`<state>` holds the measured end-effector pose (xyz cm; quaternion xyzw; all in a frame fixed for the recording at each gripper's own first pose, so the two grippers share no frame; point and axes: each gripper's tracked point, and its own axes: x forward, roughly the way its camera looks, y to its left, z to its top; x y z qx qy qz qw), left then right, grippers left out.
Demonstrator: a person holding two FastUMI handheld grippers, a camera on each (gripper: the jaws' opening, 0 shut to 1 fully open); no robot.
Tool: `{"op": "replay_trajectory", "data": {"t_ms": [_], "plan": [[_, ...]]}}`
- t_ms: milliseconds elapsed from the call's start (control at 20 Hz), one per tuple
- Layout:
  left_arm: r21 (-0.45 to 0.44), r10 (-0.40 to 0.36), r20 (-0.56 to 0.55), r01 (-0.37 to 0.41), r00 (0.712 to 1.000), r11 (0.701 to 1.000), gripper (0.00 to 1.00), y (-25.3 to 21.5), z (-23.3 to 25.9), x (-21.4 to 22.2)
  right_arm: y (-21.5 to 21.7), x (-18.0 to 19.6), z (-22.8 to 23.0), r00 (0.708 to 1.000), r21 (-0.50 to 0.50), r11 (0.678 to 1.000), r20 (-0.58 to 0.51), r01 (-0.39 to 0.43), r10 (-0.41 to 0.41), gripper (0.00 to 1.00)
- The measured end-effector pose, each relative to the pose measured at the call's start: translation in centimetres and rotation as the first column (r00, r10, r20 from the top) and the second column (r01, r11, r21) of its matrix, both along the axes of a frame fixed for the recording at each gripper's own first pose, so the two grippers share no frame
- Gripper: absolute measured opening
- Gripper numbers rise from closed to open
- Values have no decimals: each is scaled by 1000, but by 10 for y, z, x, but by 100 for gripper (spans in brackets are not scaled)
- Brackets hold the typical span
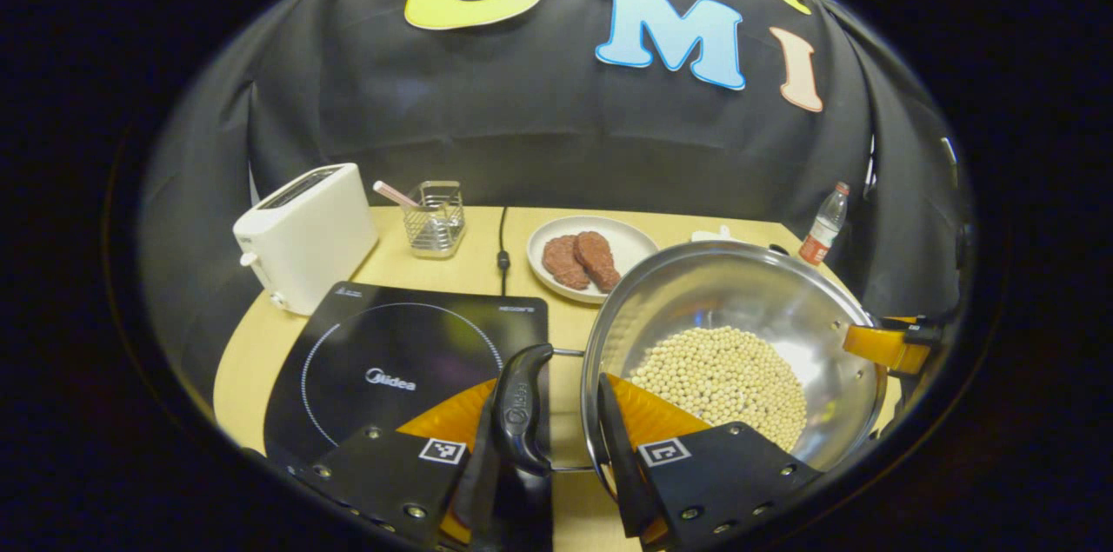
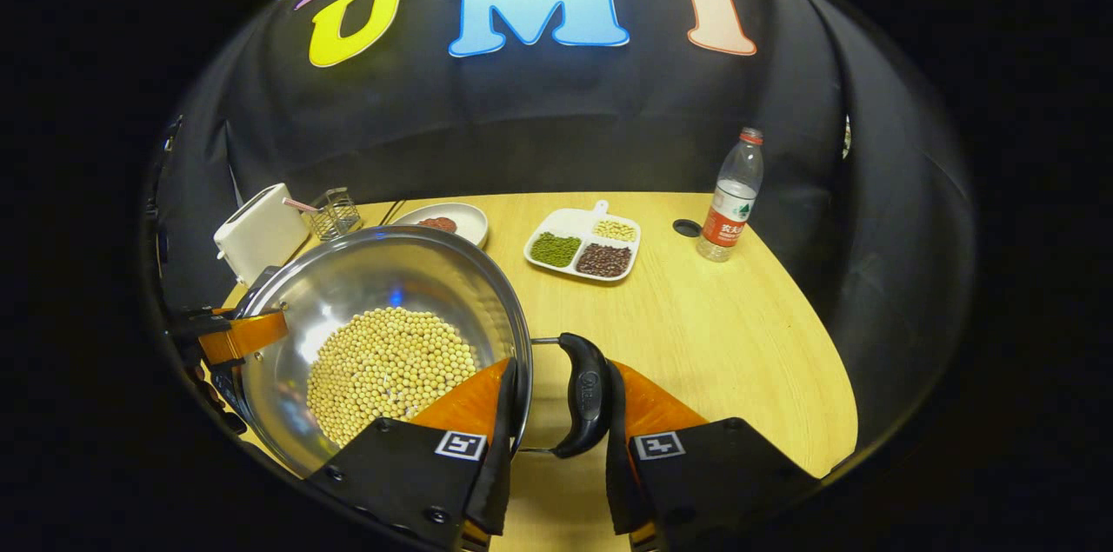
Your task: First push the handle of the pot to place it horizontally, then grasp the pot with both hands and set it on the induction cooktop.
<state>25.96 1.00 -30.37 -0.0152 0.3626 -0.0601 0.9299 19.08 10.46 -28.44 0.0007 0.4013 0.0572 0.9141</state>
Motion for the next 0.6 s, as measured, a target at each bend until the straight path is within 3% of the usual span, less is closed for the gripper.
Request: {"op": "replay_trajectory", "data": {"t_ms": [600], "plan": [[5, 42, 9, -42, 999, 999, 57, 101, 14, -6, 90, -11, 4, 1000, 19, 999, 7, -28, 28, 44]]}}
